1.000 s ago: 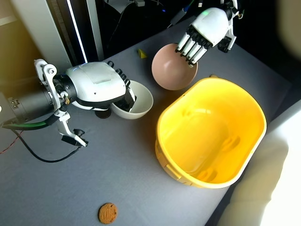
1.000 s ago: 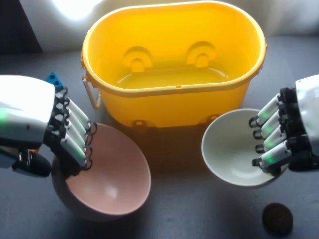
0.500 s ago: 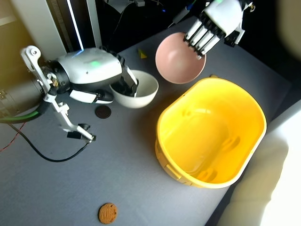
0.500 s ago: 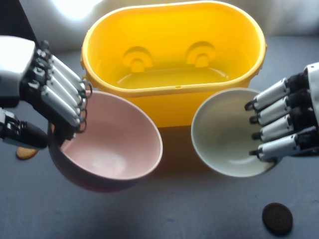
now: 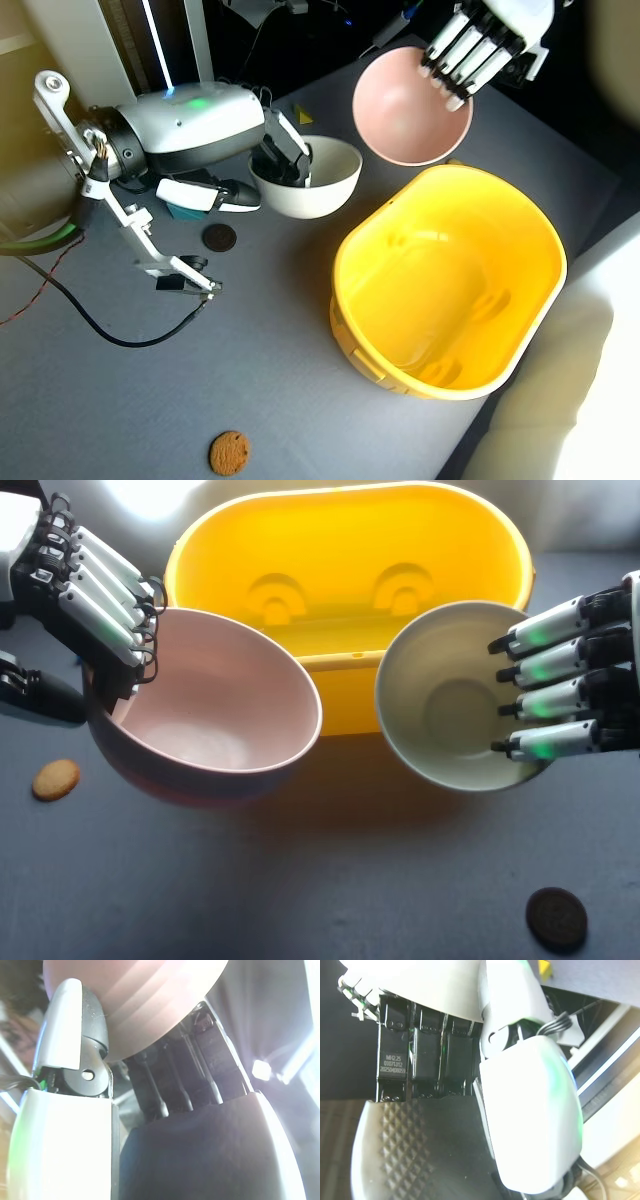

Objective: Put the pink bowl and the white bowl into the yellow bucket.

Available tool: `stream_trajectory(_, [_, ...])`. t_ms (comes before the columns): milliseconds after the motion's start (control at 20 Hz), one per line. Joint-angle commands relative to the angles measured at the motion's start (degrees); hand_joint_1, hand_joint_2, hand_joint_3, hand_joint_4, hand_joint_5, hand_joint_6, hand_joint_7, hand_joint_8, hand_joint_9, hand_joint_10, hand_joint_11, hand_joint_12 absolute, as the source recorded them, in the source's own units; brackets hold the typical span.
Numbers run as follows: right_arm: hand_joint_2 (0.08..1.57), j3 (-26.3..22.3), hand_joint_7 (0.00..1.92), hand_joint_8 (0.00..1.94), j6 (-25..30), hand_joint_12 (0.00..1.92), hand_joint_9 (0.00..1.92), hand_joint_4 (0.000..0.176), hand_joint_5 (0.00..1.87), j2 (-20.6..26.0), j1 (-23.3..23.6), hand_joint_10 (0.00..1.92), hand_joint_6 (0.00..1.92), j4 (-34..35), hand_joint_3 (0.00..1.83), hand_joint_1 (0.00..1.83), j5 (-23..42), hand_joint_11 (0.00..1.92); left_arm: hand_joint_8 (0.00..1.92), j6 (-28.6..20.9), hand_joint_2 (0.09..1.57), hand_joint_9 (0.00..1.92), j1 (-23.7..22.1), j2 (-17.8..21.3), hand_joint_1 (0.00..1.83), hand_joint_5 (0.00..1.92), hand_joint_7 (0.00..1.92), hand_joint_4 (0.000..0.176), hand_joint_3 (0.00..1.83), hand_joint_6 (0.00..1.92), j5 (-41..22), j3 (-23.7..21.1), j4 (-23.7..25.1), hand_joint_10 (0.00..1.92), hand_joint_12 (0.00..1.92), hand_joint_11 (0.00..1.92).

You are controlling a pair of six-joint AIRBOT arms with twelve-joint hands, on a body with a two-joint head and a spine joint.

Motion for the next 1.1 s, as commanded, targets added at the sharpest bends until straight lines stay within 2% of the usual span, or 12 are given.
stream_trajectory(0, [1.05,0.1,1.15,0.71,-1.7,0.81,1.14,0.000,0.92,0.9,0.6,0.81,0.98,5.5,0.00,1.39,5.0,1.00,1.02,-0.3,1.12,0.90,-1.4,0.4,1.37,0.92,0.95,0.000,0.00,1.11,-3.2,0.9,-6.3,1.10,0.91,0.75])
stream_trajectory(50, [1.07,0.2,1.11,0.77,-2.2,0.80,1.13,0.000,0.86,0.9,0.6,0.82,1.05,5.5,0.00,1.39,5.0,1.02,1.02,-0.4,1.12,0.92,-1.7,0.3,1.37,0.91,0.94,0.000,0.00,1.12,-3.2,1.2,-6.5,1.08,0.91,0.77])
stream_trajectory(250, [1.05,0.7,1.15,0.71,-7.3,0.80,1.15,0.000,0.97,0.9,0.7,0.80,0.90,6.5,0.00,1.40,4.4,1.00,1.03,-0.7,1.14,0.87,-2.9,-0.5,1.36,0.89,0.91,0.000,0.00,1.17,-3.2,2.6,-7.9,1.17,0.97,0.71])
stream_trajectory(300, [1.04,0.7,1.19,0.64,-8.4,0.80,1.09,0.000,1.00,0.8,0.6,0.88,0.86,7.1,0.00,1.40,4.2,0.96,1.02,-0.8,1.12,0.90,-3.2,-0.6,1.37,0.93,0.96,0.000,0.00,1.09,-3.1,3.0,-8.3,1.09,0.96,0.75])
stream_trajectory(400, [1.03,0.7,1.25,0.53,-12.2,0.80,1.11,0.000,1.05,0.7,0.5,0.86,0.78,9.3,0.00,1.40,3.1,0.97,0.92,-1.2,1.10,0.94,-4.2,-1.2,1.38,0.96,1.01,0.000,0.00,1.06,-3.1,4.0,-8.8,1.02,0.90,0.79])
stream_trajectory(450, [1.02,0.7,1.24,0.53,-13.4,0.77,1.15,0.000,1.06,0.7,0.4,0.79,0.78,10.0,0.00,1.40,2.7,0.99,1.00,-1.3,1.12,0.90,-4.8,-1.5,1.37,0.92,0.97,0.000,0.00,1.11,-3.1,4.5,-8.9,1.08,0.90,0.77])
stream_trajectory(500, [1.03,0.7,1.21,0.61,-15.1,0.76,1.16,0.000,1.00,0.6,0.2,0.76,0.87,11.0,0.00,1.40,2.4,1.01,1.02,-1.4,1.12,0.91,-5.3,-1.9,1.37,0.91,0.96,0.000,0.00,1.12,-2.9,5.0,-9.0,1.08,0.90,0.78])
stream_trajectory(600, [1.04,0.7,1.17,0.68,-18.4,0.75,1.15,0.000,0.96,0.4,0.0,0.79,0.91,13.1,0.00,1.40,1.9,1.01,0.99,-1.4,1.11,0.93,-6.1,-2.4,1.37,0.92,0.97,0.000,0.00,1.12,-2.4,5.8,-9.1,1.05,0.86,0.79])
stream_trajectory(650, [1.04,0.7,1.18,0.65,-19.2,0.76,1.15,0.000,0.98,0.3,0.0,0.79,0.88,13.9,0.00,1.40,1.5,1.01,0.98,-1.4,1.11,0.93,-6.2,-2.8,1.37,0.92,0.98,0.000,0.00,1.11,-2.0,6.2,-9.2,1.06,0.87,0.80])
stream_trajectory(750, [1.05,1.3,1.17,0.69,-18.6,0.77,1.16,0.000,0.93,-0.4,0.2,0.77,0.94,17.8,0.00,1.40,-0.8,1.02,1.01,-1.4,1.12,0.94,-6.6,-3.4,1.37,0.91,0.96,0.000,0.00,1.11,-1.6,7.0,-9.2,1.06,0.89,0.80])
stream_trajectory(850, [1.05,3.8,1.16,0.67,-14.7,0.83,1.11,0.000,0.96,-1.5,1.0,0.87,0.92,19.8,0.00,1.39,-2.3,0.97,0.99,-1.4,1.11,0.95,-7.6,-4.7,1.37,0.92,0.98,0.000,0.00,1.10,-0.9,8.2,-9.2,1.02,0.88,0.81])
stream_trajectory(1050, [1.05,5.2,1.17,0.66,-9.8,0.82,1.13,0.000,0.96,-2.2,1.7,0.83,0.91,21.6,0.00,1.40,-3.4,0.98,0.98,-1.1,1.11,0.92,-8.9,-7.1,1.37,0.93,0.96,0.000,0.00,1.10,0.4,9.8,-9.1,1.08,0.93,0.77])
